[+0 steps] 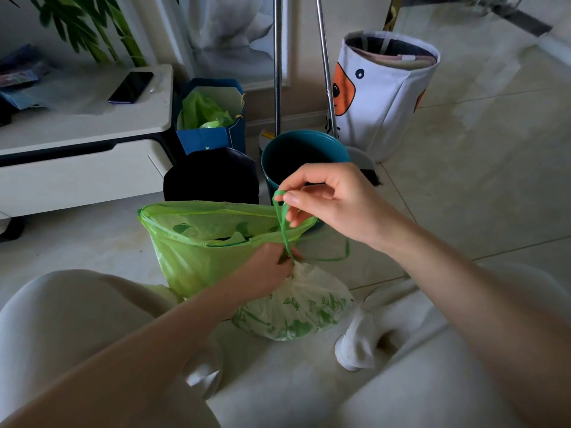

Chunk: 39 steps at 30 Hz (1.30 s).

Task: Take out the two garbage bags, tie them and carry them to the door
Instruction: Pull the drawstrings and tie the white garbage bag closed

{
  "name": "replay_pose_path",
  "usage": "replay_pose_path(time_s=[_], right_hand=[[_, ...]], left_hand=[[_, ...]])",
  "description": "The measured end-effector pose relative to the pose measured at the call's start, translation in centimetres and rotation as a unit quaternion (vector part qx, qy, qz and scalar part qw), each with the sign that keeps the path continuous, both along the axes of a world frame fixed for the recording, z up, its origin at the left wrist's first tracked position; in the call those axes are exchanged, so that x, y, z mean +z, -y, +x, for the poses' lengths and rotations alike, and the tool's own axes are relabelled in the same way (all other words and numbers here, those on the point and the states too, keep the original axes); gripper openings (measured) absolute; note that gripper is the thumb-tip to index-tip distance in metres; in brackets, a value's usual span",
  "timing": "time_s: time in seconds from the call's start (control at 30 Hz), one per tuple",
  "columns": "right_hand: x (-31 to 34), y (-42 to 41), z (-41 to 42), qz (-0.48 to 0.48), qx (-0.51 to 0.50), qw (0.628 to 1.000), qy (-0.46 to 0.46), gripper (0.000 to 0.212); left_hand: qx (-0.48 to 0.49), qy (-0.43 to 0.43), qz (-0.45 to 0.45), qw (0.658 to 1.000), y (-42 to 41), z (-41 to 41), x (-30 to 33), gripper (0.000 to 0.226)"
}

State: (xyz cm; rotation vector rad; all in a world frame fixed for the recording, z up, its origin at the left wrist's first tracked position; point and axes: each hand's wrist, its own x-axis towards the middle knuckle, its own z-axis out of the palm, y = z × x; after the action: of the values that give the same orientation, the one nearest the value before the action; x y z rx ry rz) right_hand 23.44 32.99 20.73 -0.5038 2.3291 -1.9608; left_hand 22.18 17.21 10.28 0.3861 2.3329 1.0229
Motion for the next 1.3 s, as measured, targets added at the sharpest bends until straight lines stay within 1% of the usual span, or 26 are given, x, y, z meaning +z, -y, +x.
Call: replay_pose_path(time_s=[0.13,0.23,0.33,0.4,0.43,0.5,0.57,0.63,0.67,0.7,0.77,0.87,0.97,1.0,1.17,1.23,1.3], right_hand=[[-0.3,0.7,-0.7,-0.023,-0.016,1.000,0.013,0.009],[-0.9,1.0,-1.4,-0.042,-0.037,0.998,0.021,0.008],[-2.1,1.2,-2.3,-0.035,-0.060,0.997,0.037,0.009],[-3.3,1.3,-2.9,0.022,-0.078,0.995,0.066,0.010],[-4.1,1.3,-3.1,0.084,-0.074,0.991,0.080,0.008],[-5.7,1.4,-3.1,0.229,-0.034,0.967,0.102,0.013],[-7.0,1.5,-2.8,0.323,0.010,0.937,0.132,0.027],[-7.8,1.4,-2.5,0.377,0.042,0.908,0.179,0.047],[-8.1,1.2,-2.4,0.389,0.053,0.895,0.210,0.056],[-8.2,0.9,-2.2,0.391,0.060,0.887,0.238,0.064],[-8.1,0.4,-1.8,0.377,0.065,0.885,0.265,0.070],[-7.7,-0.2,-1.4,0.379,0.054,0.892,0.240,0.061],[-7.5,-0.6,-0.8,0.426,0.038,0.885,0.185,0.043],[-7.6,-0.6,-0.5,0.433,0.033,0.882,0.184,0.041],[-7.4,-0.3,-0.2,0.422,0.020,0.874,0.243,0.047],[-7.0,-0.4,-0.4,0.405,0.048,0.861,0.305,0.046],[-6.6,-0.6,-0.5,0.373,0.077,0.851,0.362,0.037]], left_hand=[[-0.068,0.001,-0.007,0.998,-0.1,0.6,0.5,0.022],[-0.084,-0.006,0.005,0.996,-0.1,0.9,0.4,0.008],[-0.085,0.004,0.006,0.996,-0.3,1.1,0.2,0.026],[-0.087,0.025,0.019,0.996,-0.5,1.4,0.1,0.032],[-0.085,0.037,0.030,0.995,-0.5,1.5,0.1,0.033],[-0.075,0.056,0.058,0.994,-0.5,1.7,0.2,0.032],[-0.052,0.083,0.109,0.989,-0.5,1.7,0.4,0.029],[-0.030,0.112,0.159,0.980,-0.3,1.6,0.7,0.025],[-0.027,0.118,0.167,0.979,-0.2,1.5,0.8,0.025],[-0.027,0.119,0.165,0.979,-0.2,1.5,0.8,0.027],[-0.031,0.119,0.158,0.980,-0.1,1.4,0.6,0.033],[-0.035,0.114,0.155,0.981,0.0,1.2,0.2,0.034],[-0.017,0.111,0.160,0.981,0.3,0.9,0.3,0.032],[-0.007,0.111,0.164,0.980,0.4,0.8,0.4,0.032],[0.043,0.127,0.163,0.977,0.4,0.9,1.0,0.032],[0.042,0.122,0.165,0.978,0.4,1.0,1.0,0.032],[0.035,0.120,0.164,0.978,0.5,1.0,0.9,0.031]])
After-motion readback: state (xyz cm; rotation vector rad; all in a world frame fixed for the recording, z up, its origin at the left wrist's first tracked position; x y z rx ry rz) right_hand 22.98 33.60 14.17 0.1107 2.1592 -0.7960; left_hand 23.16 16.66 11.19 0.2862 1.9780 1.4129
